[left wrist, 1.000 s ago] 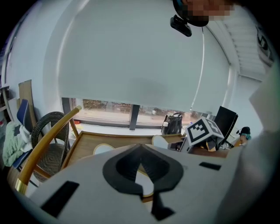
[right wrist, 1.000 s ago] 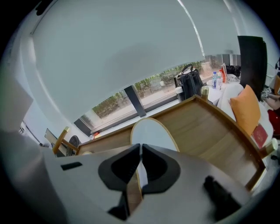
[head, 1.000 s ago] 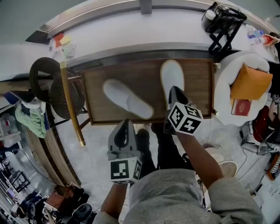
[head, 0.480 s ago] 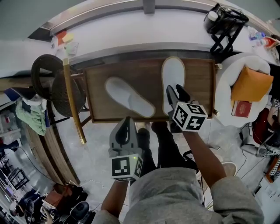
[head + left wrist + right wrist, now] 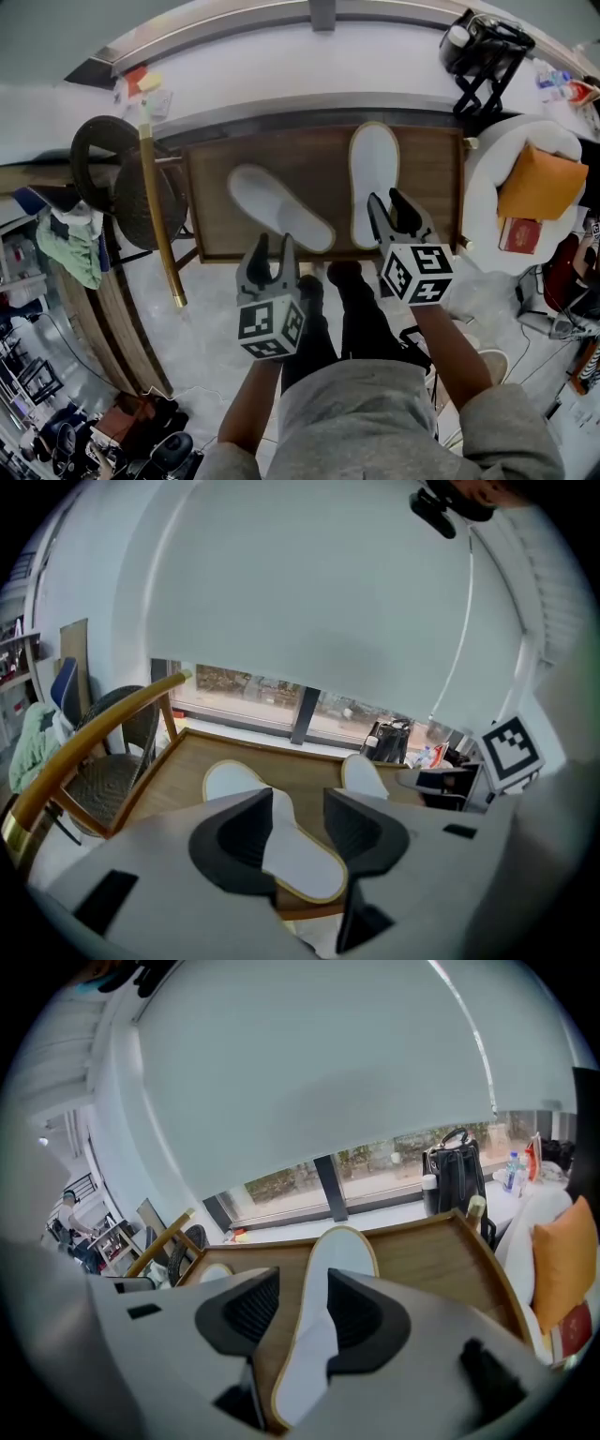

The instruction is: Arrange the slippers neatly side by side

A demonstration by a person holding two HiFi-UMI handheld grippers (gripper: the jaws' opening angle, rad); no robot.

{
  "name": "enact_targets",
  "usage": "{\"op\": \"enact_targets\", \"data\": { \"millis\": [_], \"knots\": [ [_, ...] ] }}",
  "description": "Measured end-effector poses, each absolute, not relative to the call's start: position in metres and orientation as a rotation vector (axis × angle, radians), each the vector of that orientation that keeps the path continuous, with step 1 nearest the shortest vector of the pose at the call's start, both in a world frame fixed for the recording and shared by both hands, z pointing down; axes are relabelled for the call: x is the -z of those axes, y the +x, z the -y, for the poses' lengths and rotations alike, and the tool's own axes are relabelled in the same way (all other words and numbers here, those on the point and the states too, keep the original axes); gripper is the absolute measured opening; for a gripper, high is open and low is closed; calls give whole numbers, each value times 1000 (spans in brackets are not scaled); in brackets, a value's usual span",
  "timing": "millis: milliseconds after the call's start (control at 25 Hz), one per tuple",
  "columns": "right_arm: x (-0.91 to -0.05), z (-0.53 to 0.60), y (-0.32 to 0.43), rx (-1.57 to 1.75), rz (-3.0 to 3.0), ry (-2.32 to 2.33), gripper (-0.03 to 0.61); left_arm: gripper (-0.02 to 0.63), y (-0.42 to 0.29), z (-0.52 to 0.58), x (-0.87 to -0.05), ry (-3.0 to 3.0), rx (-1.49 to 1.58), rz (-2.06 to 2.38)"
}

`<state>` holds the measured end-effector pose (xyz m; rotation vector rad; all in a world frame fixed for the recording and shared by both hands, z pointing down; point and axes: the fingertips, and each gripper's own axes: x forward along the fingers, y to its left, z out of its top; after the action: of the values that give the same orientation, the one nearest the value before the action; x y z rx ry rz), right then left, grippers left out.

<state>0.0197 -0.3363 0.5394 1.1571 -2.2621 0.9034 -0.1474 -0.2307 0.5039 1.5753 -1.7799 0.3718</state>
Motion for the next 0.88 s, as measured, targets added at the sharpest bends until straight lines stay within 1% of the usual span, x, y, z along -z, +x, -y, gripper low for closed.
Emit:
{"op": "enact_targets", "data": {
  "millis": [120,320,400,680,720,840,880],
  "knots": [
    [-531,338,29,-828,2280,1170,156,198,-153,238,-524,1540,-388,1787],
    [-527,339,44,-762,2285,1172,156,223,-162,251,-561,1556,-564,1829],
    [-529,337,47,-769,2290,1164,156,227,-167,254,-571,1562,-622,1854],
    [-538,334,56,-786,2264,1147,156,225,-185,249,-606,1438,-684,1874],
    [-539,334,56,-784,2261,1145,156,201,-187,248,-609,1426,-709,1887],
    [-543,334,57,-791,2252,1148,156,49,-193,247,-610,1395,-777,1923],
    [-544,334,57,-796,2250,1149,156,35,-195,247,-610,1388,-783,1927]
  ]
}}
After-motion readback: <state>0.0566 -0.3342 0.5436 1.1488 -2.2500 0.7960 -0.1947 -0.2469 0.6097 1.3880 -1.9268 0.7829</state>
